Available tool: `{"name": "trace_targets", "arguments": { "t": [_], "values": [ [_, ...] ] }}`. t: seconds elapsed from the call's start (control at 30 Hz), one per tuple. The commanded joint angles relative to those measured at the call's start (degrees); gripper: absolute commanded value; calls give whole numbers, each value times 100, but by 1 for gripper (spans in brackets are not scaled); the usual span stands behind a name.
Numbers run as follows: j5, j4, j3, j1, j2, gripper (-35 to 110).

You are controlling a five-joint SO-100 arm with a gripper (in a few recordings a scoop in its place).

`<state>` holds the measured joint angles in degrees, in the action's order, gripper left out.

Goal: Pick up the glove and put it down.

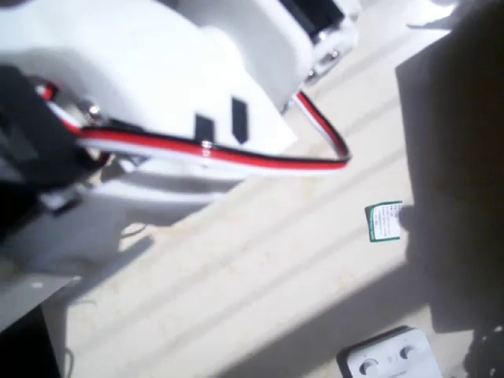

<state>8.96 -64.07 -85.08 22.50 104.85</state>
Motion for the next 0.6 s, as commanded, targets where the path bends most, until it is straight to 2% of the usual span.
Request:
{"name": "trace_targets", "arguments": {
  "t": [0.0,0.33,0.57],
  "values": [
    [-53,9,1301,475,-984,5],
    [-387,0,3023,923,-3401,32],
    [-387,62,3586,940,-4526,36]
  ]
}}
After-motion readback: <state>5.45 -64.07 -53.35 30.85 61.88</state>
